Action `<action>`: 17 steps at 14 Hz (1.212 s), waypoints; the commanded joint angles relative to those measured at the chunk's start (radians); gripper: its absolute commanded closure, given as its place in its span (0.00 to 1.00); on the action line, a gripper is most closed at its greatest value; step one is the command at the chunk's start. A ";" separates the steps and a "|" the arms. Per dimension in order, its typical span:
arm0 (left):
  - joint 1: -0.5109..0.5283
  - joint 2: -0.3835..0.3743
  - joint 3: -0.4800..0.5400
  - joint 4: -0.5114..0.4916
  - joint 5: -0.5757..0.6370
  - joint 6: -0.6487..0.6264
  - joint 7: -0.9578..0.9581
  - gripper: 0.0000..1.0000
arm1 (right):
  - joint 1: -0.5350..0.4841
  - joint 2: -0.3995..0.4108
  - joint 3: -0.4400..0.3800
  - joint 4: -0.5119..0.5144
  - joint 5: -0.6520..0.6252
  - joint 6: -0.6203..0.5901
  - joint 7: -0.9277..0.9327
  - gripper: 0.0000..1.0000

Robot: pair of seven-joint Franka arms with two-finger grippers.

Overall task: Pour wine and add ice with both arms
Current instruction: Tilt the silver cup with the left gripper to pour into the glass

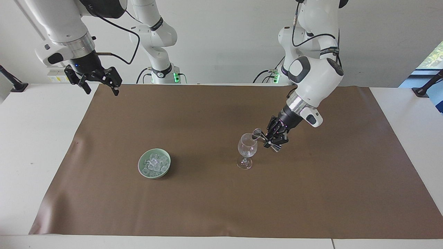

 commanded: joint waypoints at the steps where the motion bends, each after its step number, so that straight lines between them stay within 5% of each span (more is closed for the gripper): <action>1: -0.024 -0.012 0.017 0.001 0.033 0.015 -0.032 1.00 | -0.004 -0.016 -0.002 -0.019 0.013 0.005 -0.023 0.00; 17: -0.067 -0.011 0.017 -0.001 0.230 0.063 -0.080 1.00 | -0.004 -0.016 -0.002 -0.019 0.013 0.005 -0.023 0.00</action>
